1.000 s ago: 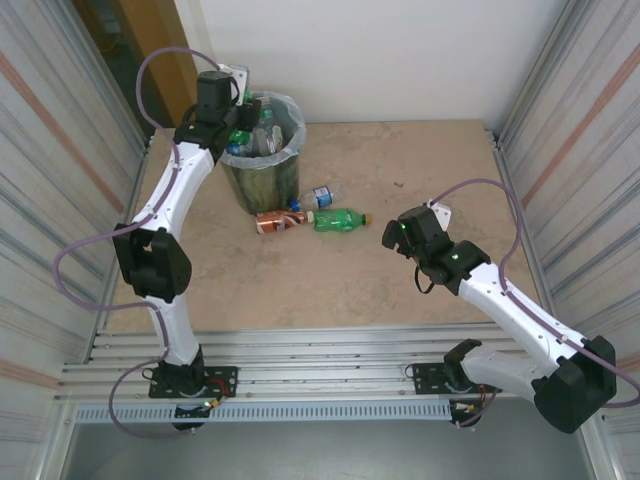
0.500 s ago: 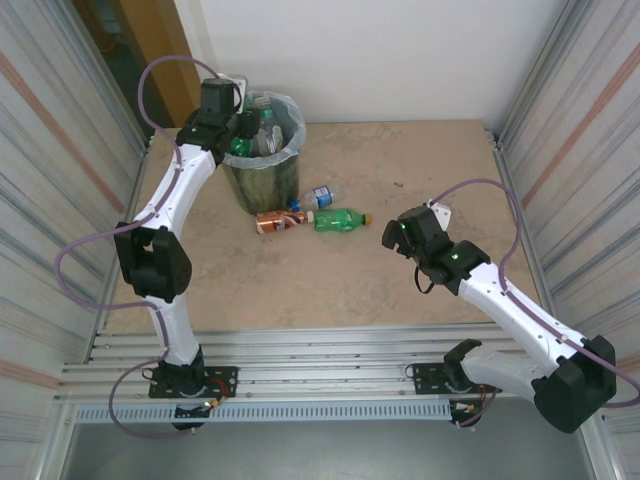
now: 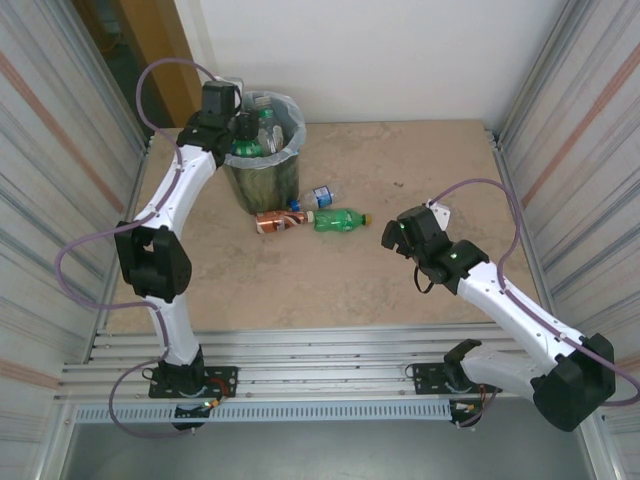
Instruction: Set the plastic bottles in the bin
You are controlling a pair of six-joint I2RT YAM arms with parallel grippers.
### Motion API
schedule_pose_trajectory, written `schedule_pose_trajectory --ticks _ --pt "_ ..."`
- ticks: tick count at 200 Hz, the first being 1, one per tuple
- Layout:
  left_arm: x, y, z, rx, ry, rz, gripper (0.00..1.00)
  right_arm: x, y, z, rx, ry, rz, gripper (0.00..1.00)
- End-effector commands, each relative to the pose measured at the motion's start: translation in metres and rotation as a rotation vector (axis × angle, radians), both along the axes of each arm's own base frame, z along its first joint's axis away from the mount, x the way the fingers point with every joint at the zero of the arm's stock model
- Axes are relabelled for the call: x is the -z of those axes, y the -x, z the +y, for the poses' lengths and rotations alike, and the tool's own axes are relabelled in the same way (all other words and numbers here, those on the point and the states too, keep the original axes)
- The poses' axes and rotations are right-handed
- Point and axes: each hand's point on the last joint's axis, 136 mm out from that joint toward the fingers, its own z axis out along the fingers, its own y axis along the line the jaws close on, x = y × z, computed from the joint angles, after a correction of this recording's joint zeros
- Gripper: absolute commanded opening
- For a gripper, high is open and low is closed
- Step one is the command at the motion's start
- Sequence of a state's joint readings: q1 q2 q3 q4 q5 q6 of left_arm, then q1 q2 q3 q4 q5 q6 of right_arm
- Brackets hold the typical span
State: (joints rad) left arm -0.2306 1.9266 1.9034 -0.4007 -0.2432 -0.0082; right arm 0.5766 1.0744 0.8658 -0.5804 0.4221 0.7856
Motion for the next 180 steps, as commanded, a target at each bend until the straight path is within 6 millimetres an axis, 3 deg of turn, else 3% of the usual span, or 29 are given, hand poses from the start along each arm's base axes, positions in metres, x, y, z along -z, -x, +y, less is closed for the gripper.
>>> schedule_pose_trajectory --ticks 1,73,130,180 --pt "-0.008 0.007 0.01 -0.041 0.002 -0.007 0.8 -0.005 -0.001 0.001 0.017 -0.012 -0.01 0.98" --pt "-0.023 0.01 0.003 -0.002 0.028 -0.04 0.8 -0.006 0.001 -0.002 0.023 -0.011 -0.014 0.98" --pt "-0.059 0.028 -0.004 0.051 0.07 -0.116 0.86 -0.003 0.001 -0.001 0.022 -0.01 -0.008 0.98" --pt "-0.097 0.056 -0.002 0.063 0.061 -0.202 0.95 -0.003 0.001 -0.002 0.022 -0.009 -0.009 0.98"
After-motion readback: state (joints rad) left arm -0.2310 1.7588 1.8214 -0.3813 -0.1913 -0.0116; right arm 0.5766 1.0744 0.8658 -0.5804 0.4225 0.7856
